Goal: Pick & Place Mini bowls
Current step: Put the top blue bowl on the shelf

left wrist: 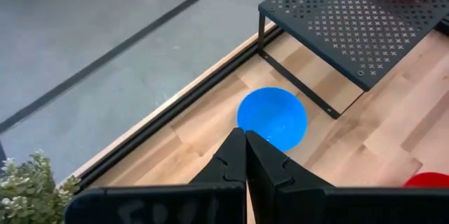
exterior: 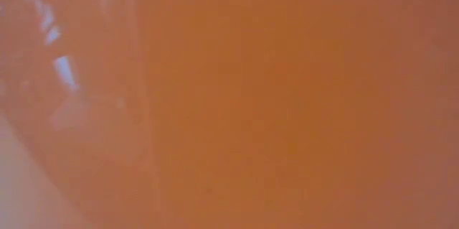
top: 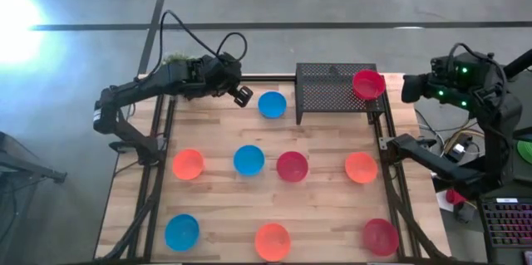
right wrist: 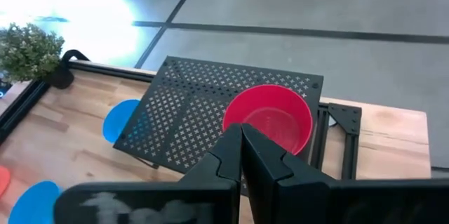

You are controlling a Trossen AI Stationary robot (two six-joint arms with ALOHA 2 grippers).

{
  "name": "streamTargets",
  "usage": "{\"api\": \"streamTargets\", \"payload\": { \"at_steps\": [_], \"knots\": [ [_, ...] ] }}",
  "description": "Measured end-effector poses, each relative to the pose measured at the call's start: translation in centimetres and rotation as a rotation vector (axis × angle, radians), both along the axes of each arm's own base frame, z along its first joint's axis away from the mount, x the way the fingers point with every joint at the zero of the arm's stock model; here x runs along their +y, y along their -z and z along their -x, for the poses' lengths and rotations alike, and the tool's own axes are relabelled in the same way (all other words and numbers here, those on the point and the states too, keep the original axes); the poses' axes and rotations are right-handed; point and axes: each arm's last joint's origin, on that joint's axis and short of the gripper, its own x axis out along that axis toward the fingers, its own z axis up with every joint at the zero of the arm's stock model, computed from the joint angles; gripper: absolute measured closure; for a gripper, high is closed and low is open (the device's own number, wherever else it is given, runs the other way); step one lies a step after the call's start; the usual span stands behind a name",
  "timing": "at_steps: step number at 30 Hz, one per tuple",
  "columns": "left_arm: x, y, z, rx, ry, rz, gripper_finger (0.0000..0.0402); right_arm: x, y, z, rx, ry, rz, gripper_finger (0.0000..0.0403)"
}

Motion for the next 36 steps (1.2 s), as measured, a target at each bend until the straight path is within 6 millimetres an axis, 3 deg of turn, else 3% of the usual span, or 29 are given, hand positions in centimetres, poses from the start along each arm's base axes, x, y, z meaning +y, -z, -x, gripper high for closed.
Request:
{"api": "streamTargets", "payload": {
  "at_steps": [13,21,27,36],
  "knots": [
    [0.4,0.4,-0.3,0.047,0.025,-0.014,0.0395,-0.1,0.0,-0.1,-0.008,-0.003,0.019,0.0394],
    [1.0,1.1,-1.2,0.061,0.035,-0.001,0.0336,-0.1,0.0,-0.1,-0.014,0.002,0.018,0.0394],
    [2.3,3.7,-3.8,0.074,0.029,0.120,0.0303,-0.1,0.0,-0.1,-0.015,0.003,0.015,0.0394],
    [5.3,8.3,-6.5,0.100,-0.094,0.304,0.0300,-0.1,0.0,-0.1,-0.021,0.008,0.011,0.0394]
  ]
}}
